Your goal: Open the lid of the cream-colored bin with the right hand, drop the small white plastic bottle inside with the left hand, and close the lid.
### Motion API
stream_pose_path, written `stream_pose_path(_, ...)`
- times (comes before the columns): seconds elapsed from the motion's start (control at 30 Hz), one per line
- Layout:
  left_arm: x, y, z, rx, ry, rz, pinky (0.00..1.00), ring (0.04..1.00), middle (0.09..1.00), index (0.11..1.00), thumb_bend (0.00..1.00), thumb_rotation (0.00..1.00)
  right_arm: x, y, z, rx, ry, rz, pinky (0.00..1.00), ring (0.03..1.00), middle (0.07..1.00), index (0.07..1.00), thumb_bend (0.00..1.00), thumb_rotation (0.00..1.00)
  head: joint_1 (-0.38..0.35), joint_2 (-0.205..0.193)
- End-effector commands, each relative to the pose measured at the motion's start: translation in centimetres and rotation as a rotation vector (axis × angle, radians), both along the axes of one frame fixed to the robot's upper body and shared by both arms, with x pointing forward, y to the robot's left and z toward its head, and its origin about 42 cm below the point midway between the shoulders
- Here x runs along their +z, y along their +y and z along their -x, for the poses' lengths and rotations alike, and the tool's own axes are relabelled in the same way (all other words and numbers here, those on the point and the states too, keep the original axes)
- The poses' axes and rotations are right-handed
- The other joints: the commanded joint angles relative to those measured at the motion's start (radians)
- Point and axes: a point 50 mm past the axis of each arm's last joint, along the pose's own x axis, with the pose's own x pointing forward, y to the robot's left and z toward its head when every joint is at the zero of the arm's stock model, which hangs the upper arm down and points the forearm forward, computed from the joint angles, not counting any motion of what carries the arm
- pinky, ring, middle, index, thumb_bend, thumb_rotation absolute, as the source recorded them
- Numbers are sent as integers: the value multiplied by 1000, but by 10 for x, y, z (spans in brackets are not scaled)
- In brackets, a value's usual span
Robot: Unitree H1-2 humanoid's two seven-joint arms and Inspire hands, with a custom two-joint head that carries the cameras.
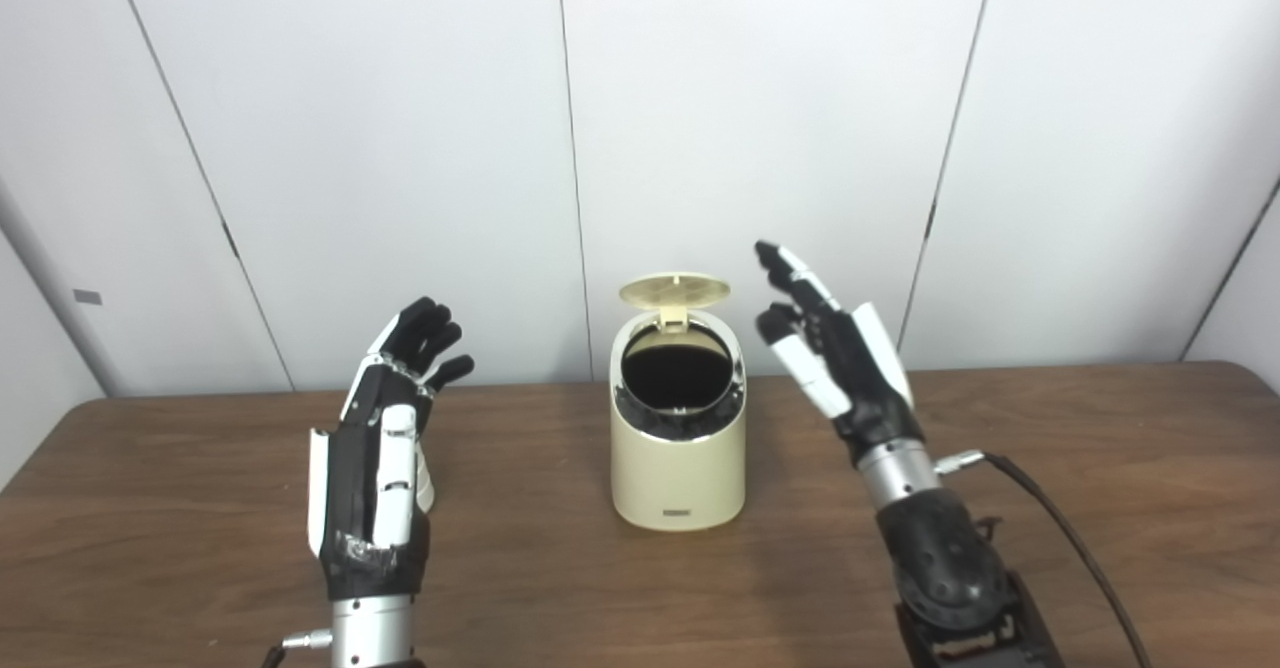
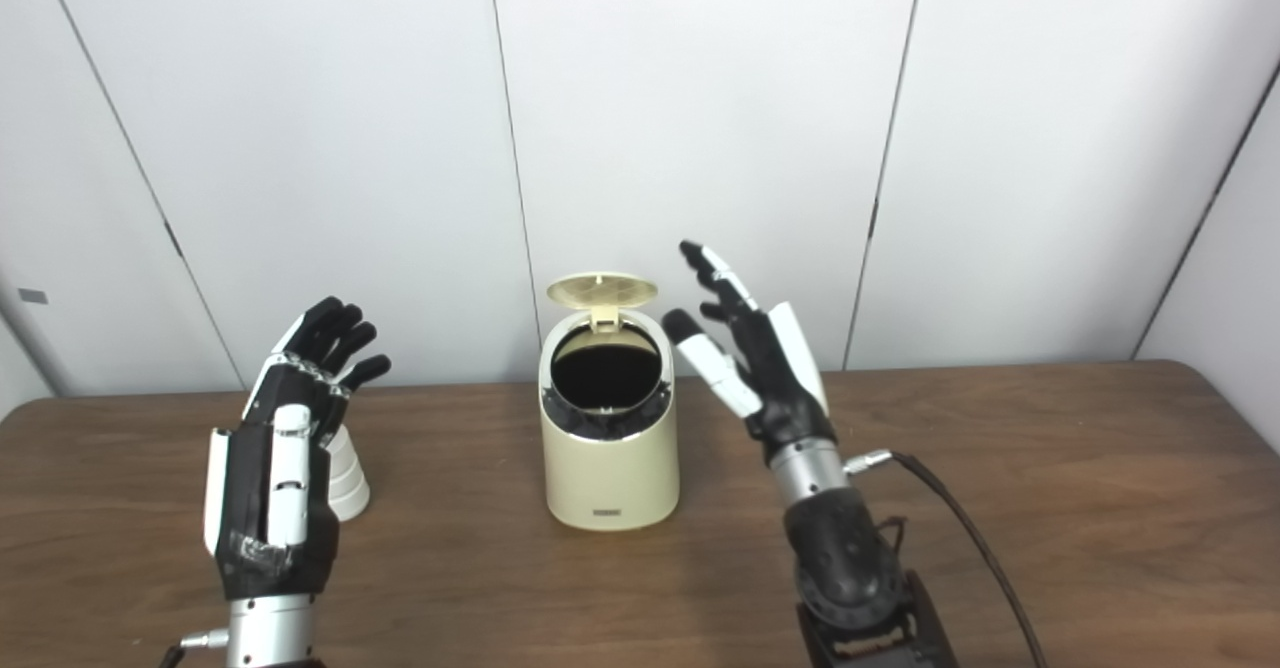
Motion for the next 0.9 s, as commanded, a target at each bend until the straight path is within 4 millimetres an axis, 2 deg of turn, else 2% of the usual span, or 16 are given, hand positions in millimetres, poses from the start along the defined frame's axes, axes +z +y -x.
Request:
stream_pose_path(0.0, 20, -1, -2, -9, -83, 1, 758, 843, 858, 850, 277, 775, 21, -1, 12, 5, -133, -53, 826, 909, 910, 895, 819, 1000, 0, 1)
stream_pose_path(0.13, 19, 0, -2, -9, -81, 2, 758, 840, 853, 845, 276, 771, 19, -14, 34, -33, -187, -120, 729, 858, 882, 871, 700, 941, 0, 1)
stream_pose_path(0.2, 19, 1, -1, -6, -81, -1, 754, 837, 850, 841, 273, 771, 17, -17, 41, -62, -206, -131, 758, 849, 860, 838, 570, 878, -1, 0)
stream_pose_path(0.23, 19, 1, -1, -5, -81, 1, 753, 836, 849, 840, 273, 771, 14, -19, 46, -78, -214, -131, 763, 845, 855, 832, 541, 865, -2, 1)
stream_pose_path(0.27, 19, 2, -1, -5, -80, 3, 751, 834, 846, 836, 271, 767, 9, -22, 50, -91, -217, -133, 768, 838, 841, 818, 375, 769, 0, 0)
stream_pose_path(0.3, 19, 2, -1, -4, -79, 5, 747, 831, 842, 831, 271, 763, 6, -24, 53, -98, -220, -135, 767, 833, 834, 810, 290, 684, -1, 1)
stream_pose_path(0.37, 18, 3, 0, -3, -78, 5, 739, 824, 836, 823, 268, 752, -6, -30, 60, -116, -222, -143, 746, 818, 822, 797, 217, 591, -4, 2)
stream_pose_path(0.57, 17, 6, 1, -1, -76, -3, 736, 819, 833, 816, 273, 734, -27, -38, 73, -103, -274, -173, 672, 760, 770, 752, 222, 468, -6, 4)
stream_pose_path(0.7, 16, 8, 2, 10, -74, -17, 722, 801, 814, 795, 259, 699, -42, -43, 81, -125, -294, -147, 644, 735, 751, 729, 257, 478, -6, 4)
stream_pose_path(0.87, 14, 12, 4, 21, -63, -34, 701, 783, 799, 785, 267, 685, -57, -45, 89, -148, -263, -141, 642, 732, 751, 728, 292, 436, -15, 8)
